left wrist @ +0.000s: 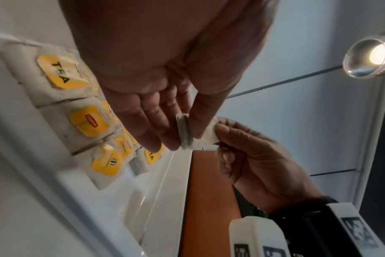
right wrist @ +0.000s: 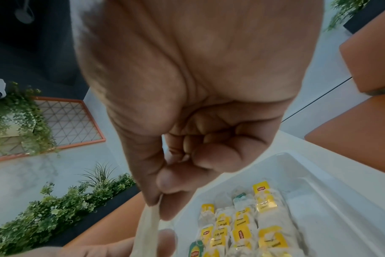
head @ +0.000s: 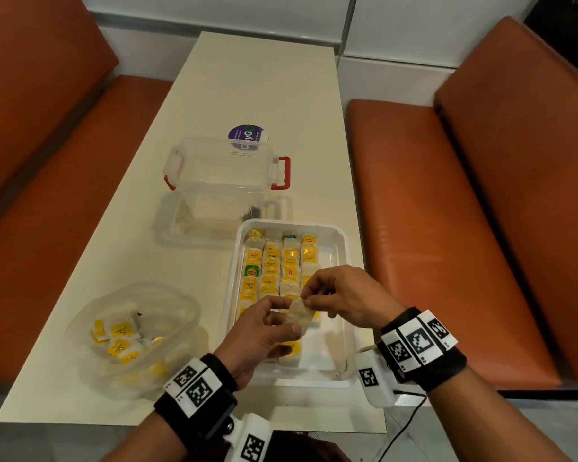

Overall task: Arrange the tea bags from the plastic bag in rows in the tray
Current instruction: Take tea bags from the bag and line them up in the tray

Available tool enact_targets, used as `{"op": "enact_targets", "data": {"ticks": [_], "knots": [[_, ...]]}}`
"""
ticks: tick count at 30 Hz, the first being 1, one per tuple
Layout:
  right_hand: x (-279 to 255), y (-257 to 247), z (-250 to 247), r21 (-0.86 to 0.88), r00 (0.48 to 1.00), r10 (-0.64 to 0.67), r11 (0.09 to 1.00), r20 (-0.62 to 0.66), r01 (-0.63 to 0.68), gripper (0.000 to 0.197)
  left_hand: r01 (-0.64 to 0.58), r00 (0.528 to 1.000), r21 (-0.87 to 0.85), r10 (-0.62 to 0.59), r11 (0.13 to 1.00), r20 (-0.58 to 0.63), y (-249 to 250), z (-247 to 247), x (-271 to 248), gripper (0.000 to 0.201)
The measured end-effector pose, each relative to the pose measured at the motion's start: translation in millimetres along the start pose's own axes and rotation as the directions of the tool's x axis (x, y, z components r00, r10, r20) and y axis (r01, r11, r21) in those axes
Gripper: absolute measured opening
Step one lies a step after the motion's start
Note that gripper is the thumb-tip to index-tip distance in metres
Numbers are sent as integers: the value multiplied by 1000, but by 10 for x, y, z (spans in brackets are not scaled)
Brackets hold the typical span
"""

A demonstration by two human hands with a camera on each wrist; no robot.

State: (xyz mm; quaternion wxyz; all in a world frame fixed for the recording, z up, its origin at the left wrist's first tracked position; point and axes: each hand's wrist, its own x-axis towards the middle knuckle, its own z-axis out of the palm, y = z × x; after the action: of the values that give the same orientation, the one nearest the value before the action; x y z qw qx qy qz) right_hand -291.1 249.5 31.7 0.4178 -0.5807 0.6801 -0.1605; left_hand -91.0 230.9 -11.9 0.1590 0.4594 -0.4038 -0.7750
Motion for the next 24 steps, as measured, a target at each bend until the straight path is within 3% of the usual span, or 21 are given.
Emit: {"op": "enact_targets", "data": {"ticks": [4, 10, 16, 24], "knots": [[-20, -6, -23, -9, 999, 0, 1000, 33, 0, 12, -15, 1000, 19, 15, 1000, 1, -2, 30, 0, 39], [-18, 21, -48, -70, 1000, -23, 997, 19, 25, 5, 1, 1000, 81, -3, 997, 21, 10, 10, -2, 44], [-19, 101, -66, -224, 1000, 10, 975, -13, -12, 5, -7, 999, 66, 10, 998, -47, 25, -132, -64, 31], [40, 93, 142, -508, 970, 177, 859, 168, -69, 13, -46, 995, 46, 50, 998, -83, 42, -329, -226, 18]]}}
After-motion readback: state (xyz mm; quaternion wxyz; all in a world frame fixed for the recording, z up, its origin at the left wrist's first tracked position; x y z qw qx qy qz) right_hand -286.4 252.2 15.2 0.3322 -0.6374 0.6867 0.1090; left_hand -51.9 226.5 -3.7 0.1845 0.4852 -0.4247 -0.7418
